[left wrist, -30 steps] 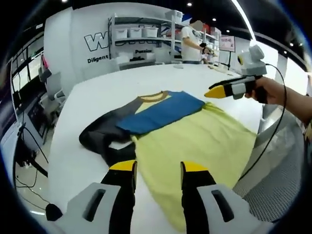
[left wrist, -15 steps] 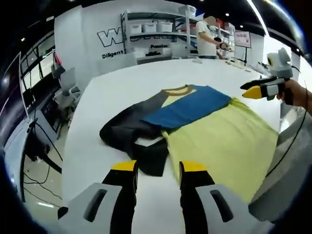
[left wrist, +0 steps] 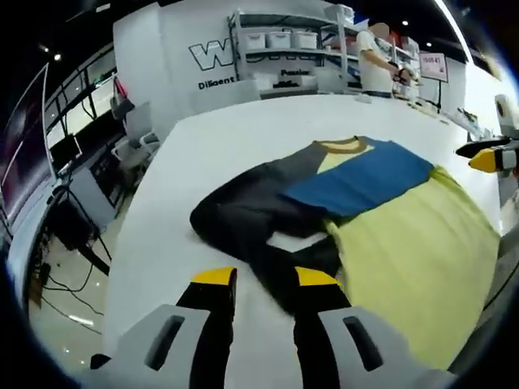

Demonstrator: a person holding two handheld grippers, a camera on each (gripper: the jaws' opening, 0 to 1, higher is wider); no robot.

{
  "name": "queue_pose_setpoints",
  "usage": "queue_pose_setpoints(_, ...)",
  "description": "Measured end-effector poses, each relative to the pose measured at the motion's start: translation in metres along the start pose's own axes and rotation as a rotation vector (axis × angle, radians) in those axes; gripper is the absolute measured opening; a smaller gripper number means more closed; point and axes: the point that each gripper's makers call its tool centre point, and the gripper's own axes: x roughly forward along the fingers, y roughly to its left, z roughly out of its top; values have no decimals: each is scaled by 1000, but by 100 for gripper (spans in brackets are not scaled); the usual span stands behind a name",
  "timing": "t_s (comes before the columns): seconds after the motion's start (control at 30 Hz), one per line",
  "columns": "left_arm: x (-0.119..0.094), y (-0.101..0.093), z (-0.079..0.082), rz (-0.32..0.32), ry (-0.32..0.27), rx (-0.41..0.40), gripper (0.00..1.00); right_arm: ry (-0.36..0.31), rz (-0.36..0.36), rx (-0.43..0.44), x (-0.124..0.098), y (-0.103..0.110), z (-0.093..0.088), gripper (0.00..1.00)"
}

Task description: Fold the garment on the visible template until the final outline fits inside the template.

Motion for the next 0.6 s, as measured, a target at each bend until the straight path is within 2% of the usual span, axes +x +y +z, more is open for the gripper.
queue_pose_setpoints(0.17, 17, 0, 4, 6, -6, -23, 19, 8, 2, 14, 0, 0, -4, 64)
queue_pose_setpoints(0.23, 19, 8, 4, 60, -2, 44, 12, 11, 3, 11, 0, 1, -5, 64)
queue_pose_setpoints(0.27, 21, 9, 5, 67, -16, 70, 7, 12, 3, 7, -1, 1, -5, 63)
queue_pose_setpoints(0.37, 20, 8, 3, 57, -15, 19, 4, 20, -2, -3, -2, -1, -8, 63)
queue_pose_setpoints(0.43, 19, 11, 2, 64, -9, 27, 0, 32, -13, 10, -3, -5, -12, 62)
queue_pose_setpoints(0.6, 11, 21, 6, 85, -33, 18, 0, 52, -13, 19, -2, -6, -19, 61)
